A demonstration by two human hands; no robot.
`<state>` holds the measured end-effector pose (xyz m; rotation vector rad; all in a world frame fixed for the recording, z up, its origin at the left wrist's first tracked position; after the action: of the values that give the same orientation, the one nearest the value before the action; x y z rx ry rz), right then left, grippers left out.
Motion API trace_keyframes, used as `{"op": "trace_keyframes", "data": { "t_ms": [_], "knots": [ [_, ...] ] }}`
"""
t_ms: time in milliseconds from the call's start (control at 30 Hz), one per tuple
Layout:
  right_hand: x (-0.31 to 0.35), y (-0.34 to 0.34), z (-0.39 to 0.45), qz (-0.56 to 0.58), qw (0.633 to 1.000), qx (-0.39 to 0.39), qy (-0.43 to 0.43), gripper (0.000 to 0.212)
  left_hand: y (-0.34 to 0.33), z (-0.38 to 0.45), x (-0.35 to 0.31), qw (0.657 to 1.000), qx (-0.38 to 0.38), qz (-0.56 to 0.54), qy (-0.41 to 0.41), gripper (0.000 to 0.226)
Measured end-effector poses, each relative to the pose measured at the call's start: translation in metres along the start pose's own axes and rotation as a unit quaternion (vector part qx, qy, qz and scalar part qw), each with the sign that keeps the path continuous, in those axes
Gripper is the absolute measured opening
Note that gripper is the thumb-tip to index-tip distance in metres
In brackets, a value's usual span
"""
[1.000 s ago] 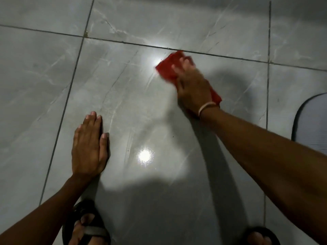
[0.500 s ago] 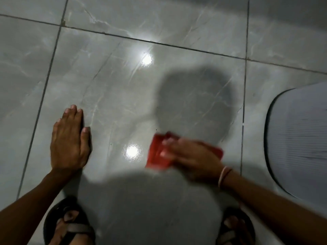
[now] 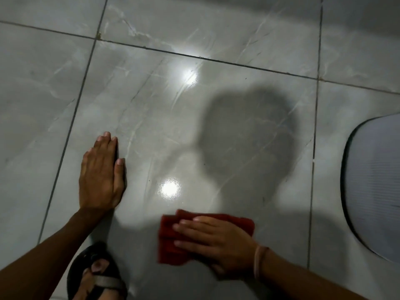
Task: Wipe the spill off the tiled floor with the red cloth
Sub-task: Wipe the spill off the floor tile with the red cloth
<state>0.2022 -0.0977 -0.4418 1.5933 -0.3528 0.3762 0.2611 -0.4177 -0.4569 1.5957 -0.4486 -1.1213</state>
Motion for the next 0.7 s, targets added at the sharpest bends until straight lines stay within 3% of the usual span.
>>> {"op": "trace_keyframes", "data": {
  "t_ms": [67, 133, 233, 333, 400, 467, 600, 700],
  "knots": [
    [-0.035, 0.019, -0.040, -0.024, 1.000, 0.005, -0.007, 0.050, 0.000, -0.001, 0.000, 1.000, -0.004, 0.000, 0.002, 0.057],
    [-0.089, 0.050, -0.065, -0.053, 0.991, -0.028, -0.120, 0.050, -0.001, 0.000, -0.001, 1.000, -0.010, 0.003, 0.003, 0.057],
    [-0.174, 0.098, -0.051, -0.067, 0.926, -0.127, -0.350, 0.053, -0.002, 0.000, -0.002, 0.999, -0.025, 0.020, 0.000, 0.055],
    [-0.218, 0.121, 0.029, -0.086, 0.869, -0.204, -0.443, 0.056, -0.002, 0.000, -0.003, 0.999, -0.027, 0.028, -0.004, 0.055],
    [-0.216, 0.121, 0.089, -0.085, 0.878, -0.211, -0.421, 0.057, -0.002, 0.001, -0.003, 0.999, -0.022, 0.026, -0.004, 0.055],
    [-0.186, 0.107, 0.131, -0.085, 0.914, -0.200, -0.343, 0.061, -0.001, 0.000, -0.003, 1.000, -0.016, 0.022, -0.001, 0.055],
    [-0.096, 0.060, 0.118, -0.089, 0.972, -0.140, -0.168, 0.066, 0.000, 0.000, -0.001, 1.000, 0.001, 0.015, 0.001, 0.057],
    [-0.077, 0.055, 0.069, -0.064, 0.968, -0.124, -0.206, 0.069, 0.006, -0.001, -0.008, 0.999, 0.039, 0.032, 0.004, 0.061]
  ]
}}
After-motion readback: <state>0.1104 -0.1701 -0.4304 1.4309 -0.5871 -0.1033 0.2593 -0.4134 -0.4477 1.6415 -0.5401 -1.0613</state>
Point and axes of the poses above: each hand's wrist, its own z-axis towards the middle knuckle, its own y-axis out of the back of the hand, x = y × z, the point moved 2 cm from there along z, towards the middle knuckle, and after that the axes turned 5 degrees about -z, right-handed, at the moved point
